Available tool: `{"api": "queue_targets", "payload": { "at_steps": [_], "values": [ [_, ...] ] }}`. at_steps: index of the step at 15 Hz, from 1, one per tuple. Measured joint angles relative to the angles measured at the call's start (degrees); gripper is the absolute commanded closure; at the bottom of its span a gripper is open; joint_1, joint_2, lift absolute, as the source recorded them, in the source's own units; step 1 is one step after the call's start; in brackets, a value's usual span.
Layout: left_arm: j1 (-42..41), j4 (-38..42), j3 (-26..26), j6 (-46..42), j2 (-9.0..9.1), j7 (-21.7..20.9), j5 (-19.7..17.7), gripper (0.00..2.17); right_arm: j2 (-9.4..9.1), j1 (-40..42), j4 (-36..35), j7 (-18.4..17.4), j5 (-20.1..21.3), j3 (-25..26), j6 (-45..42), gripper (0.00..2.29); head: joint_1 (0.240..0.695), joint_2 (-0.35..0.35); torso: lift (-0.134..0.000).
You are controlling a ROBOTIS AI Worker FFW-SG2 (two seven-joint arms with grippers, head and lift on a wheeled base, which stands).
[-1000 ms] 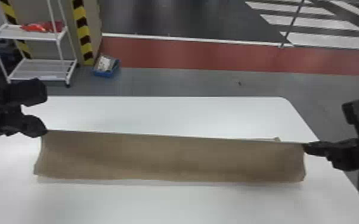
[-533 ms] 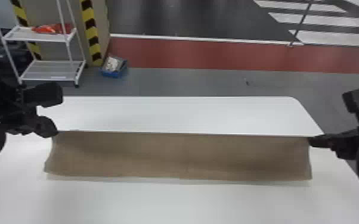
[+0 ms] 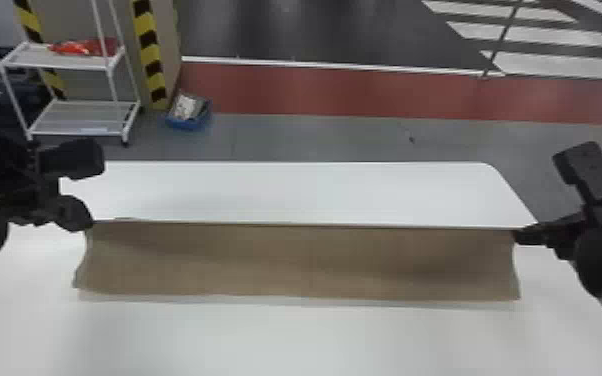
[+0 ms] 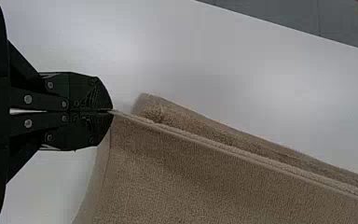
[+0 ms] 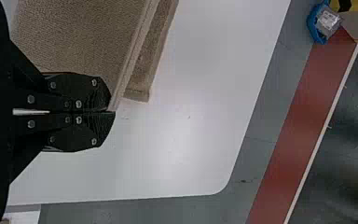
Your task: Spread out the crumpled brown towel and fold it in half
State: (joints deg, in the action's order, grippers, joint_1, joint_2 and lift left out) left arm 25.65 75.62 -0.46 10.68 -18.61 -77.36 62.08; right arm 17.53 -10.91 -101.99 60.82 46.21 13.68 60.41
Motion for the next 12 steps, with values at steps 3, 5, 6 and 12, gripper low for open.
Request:
{"api": "queue_targets", "payload": {
  "at_steps": [3, 5, 6, 12],
  "values": [
    [0.0, -0.1, -0.2, 0.0, 0.03, 0.1, 0.1, 1.50, -0.03, -0.9, 1.5, -0.5, 1.0, -1.5, -0.8, 1.15, 0.695, -0.118, -0.125],
    [0.0, -0.2, -0.5, 0.0, 0.19, 0.5, 0.1, 1.50, -0.47, -1.7, 2.2, -0.9, 1.4, -2.3, -0.8, 1.15, 0.695, -0.114, -0.125],
    [0.0, -0.3, -0.7, 0.0, 0.22, 0.8, 0.1, 1.50, -0.83, -2.2, 2.5, -1.0, 1.4, -2.5, -0.8, 1.15, 0.695, -0.111, -0.125],
    [0.0, -1.1, -0.9, 0.0, 0.41, 1.2, 0.2, 1.50, -1.68, -3.9, 4.8, -1.5, 3.8, -4.8, -0.7, 0.24, 0.695, -0.103, -0.125]
  ]
}}
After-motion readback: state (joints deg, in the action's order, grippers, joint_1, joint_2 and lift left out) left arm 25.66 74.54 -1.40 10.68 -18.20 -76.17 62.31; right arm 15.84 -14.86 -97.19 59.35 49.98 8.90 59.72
